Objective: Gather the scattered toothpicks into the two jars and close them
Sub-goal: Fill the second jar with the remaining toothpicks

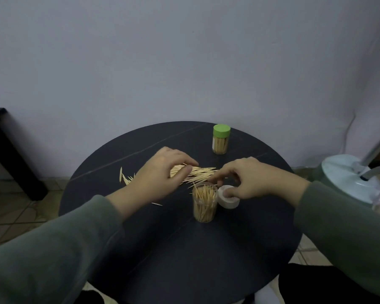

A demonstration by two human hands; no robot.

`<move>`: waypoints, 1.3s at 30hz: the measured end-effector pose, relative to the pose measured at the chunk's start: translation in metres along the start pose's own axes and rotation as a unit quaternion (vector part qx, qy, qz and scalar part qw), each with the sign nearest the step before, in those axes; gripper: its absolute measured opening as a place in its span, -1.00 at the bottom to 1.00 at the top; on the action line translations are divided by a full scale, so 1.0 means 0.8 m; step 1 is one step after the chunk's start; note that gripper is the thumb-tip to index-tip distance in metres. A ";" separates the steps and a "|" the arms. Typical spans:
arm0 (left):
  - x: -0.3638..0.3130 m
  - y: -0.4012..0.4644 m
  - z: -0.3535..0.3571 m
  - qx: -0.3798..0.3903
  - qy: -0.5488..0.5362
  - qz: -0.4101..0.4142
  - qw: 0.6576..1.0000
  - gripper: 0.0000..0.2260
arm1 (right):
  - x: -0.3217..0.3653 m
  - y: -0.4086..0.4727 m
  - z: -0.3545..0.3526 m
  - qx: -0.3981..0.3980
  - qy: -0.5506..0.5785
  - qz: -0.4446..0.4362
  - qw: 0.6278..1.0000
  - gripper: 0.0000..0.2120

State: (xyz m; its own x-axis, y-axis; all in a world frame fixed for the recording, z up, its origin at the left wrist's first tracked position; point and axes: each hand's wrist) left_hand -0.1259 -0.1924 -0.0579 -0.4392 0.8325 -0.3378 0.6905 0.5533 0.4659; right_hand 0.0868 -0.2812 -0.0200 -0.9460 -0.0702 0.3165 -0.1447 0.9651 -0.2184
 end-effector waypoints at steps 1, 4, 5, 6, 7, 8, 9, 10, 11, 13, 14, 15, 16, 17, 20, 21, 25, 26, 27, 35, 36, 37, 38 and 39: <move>0.003 0.002 0.004 0.019 0.027 -0.036 0.999 -0.82 | -0.003 0.003 0.002 -0.021 -0.003 0.009 1.000 -0.64; 0.010 0.003 0.017 0.112 0.055 -0.097 0.987 -0.81 | -0.015 0.019 0.012 -0.101 -0.043 0.048 0.993 -0.75; 0.010 0.003 0.023 0.135 0.054 -0.103 0.984 -0.80 | -0.021 0.025 0.016 -0.116 -0.059 0.062 0.990 -0.77; 0.010 0.005 0.029 0.149 0.053 -0.105 0.982 -0.78 | -0.026 0.030 0.020 -0.124 -0.071 0.073 0.987 -0.78; 0.009 0.006 0.034 0.155 0.051 -0.105 0.981 -0.77 | -0.031 0.035 0.023 -0.130 -0.076 0.081 0.985 -0.79; 0.008 0.009 0.039 0.155 0.047 -0.103 0.981 -0.76 | -0.035 0.040 0.027 -0.134 -0.080 0.086 0.984 -0.79; 0.006 0.011 0.043 0.155 0.043 -0.099 0.982 -0.75 | -0.037 0.045 0.029 -0.138 -0.085 0.089 0.983 -0.79; 0.004 0.014 0.046 0.158 0.040 -0.093 0.982 -0.74 | -0.039 0.049 0.032 -0.141 -0.092 0.091 0.981 -0.79; 0.003 0.016 0.050 0.164 0.041 -0.086 0.982 -0.74 | -0.040 0.053 0.034 -0.145 -0.098 0.092 0.980 -0.79; 0.003 0.021 0.055 0.178 0.046 -0.072 0.980 -0.75 | -0.041 0.060 0.037 -0.155 -0.108 0.090 0.978 -0.76; 0.003 0.022 0.056 0.181 0.048 -0.069 0.980 -0.77 | -0.041 0.063 0.039 -0.162 -0.109 0.087 0.977 -0.73; 0.003 0.025 0.057 0.180 0.051 -0.068 0.980 -0.78 | -0.041 0.066 0.040 -0.171 -0.107 0.080 0.976 -0.70; 0.004 0.027 0.057 0.177 0.060 -0.066 0.980 -0.78 | -0.042 0.068 0.042 -0.177 -0.101 0.070 0.976 -0.66; 0.005 0.030 0.057 0.174 0.073 -0.065 0.980 -0.78 | -0.041 0.070 0.044 -0.179 -0.095 0.058 0.977 -0.62; 0.011 0.032 0.055 0.160 0.102 -0.081 0.978 -0.76 | -0.038 0.075 0.045 -0.166 -0.099 0.028 0.981 -0.57; 0.014 0.032 0.054 0.155 0.109 -0.088 0.978 -0.77 | -0.037 0.077 0.044 -0.162 -0.105 0.023 0.981 -0.57; 0.029 0.032 0.049 0.141 0.125 -0.117 0.975 -0.84 | -0.036 0.086 0.042 -0.143 -0.110 0.020 0.983 -0.61; 0.032 0.032 0.049 0.140 0.128 -0.122 0.974 -0.84 | -0.036 0.087 0.042 -0.142 -0.107 0.019 0.984 -0.63; 0.034 0.032 0.048 0.140 0.133 -0.126 0.973 -0.84 | -0.037 0.089 0.042 -0.144 -0.104 0.016 0.984 -0.65; 0.028 0.033 0.048 0.144 0.164 -0.117 0.969 -0.75 | -0.037 0.091 0.040 -0.142 -0.153 0.010 0.978 -0.70; 0.027 0.034 0.048 0.151 0.175 -0.110 0.967 -0.74 | -0.037 0.091 0.039 -0.140 -0.160 0.011 0.977 -0.71; 0.025 0.035 0.047 0.158 0.188 -0.103 0.964 -0.74 | -0.038 0.091 0.039 -0.139 -0.168 0.013 0.976 -0.71; 0.024 0.035 0.046 0.164 0.201 -0.096 0.961 -0.74 | -0.038 0.090 0.038 -0.139 -0.176 0.015 0.974 -0.72; 0.023 0.036 0.046 0.168 0.212 -0.090 0.958 -0.74 | -0.038 0.090 0.038 -0.137 -0.186 0.016 0.973 -0.73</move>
State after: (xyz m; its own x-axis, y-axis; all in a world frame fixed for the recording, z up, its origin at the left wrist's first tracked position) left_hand -0.0929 -0.1621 -0.0805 -0.7135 0.7006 0.0075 0.6965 0.7080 0.1167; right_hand 0.0962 -0.2176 -0.0728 -0.9957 -0.0753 -0.0530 -0.0779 0.9958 0.0475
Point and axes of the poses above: each hand's wrist, its own y-axis towards the middle knuckle, its own z-axis out of the palm, x = y × z, and after that the axes turned 2 degrees about y, right-handed
